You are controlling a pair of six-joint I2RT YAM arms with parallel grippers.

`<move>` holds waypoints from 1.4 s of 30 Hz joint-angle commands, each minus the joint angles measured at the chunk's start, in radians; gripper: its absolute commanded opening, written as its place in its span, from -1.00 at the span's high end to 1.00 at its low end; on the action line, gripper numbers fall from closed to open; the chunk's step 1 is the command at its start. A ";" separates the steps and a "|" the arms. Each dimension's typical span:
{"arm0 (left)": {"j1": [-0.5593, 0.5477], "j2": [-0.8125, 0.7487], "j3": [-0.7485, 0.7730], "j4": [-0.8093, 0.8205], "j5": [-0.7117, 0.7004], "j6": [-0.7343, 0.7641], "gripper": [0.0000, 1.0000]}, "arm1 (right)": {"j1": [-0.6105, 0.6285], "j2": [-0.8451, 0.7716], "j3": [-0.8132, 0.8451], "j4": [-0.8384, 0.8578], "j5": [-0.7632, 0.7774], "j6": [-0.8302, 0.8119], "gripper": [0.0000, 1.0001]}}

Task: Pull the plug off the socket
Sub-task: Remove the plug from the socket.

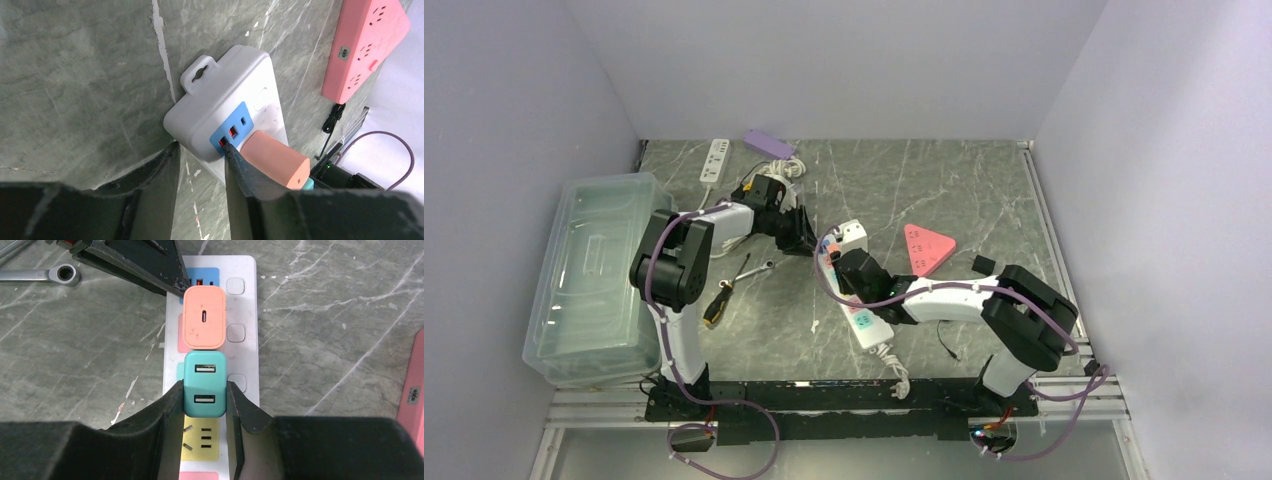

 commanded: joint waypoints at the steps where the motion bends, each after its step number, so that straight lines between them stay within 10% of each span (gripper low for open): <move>1: -0.006 0.035 0.029 -0.015 -0.044 0.035 0.22 | 0.017 0.021 0.033 0.014 -0.013 0.024 1.00; 19: -0.051 0.085 0.064 -0.081 -0.087 0.074 0.34 | -0.100 0.011 -0.005 0.029 -0.183 0.136 1.00; 32: -0.053 0.107 0.077 -0.097 -0.087 0.083 0.37 | 0.079 0.092 0.121 -0.099 0.179 0.009 1.00; 42: -0.053 0.108 0.079 -0.100 -0.086 0.086 0.40 | -0.014 0.042 0.052 -0.035 -0.041 0.098 1.00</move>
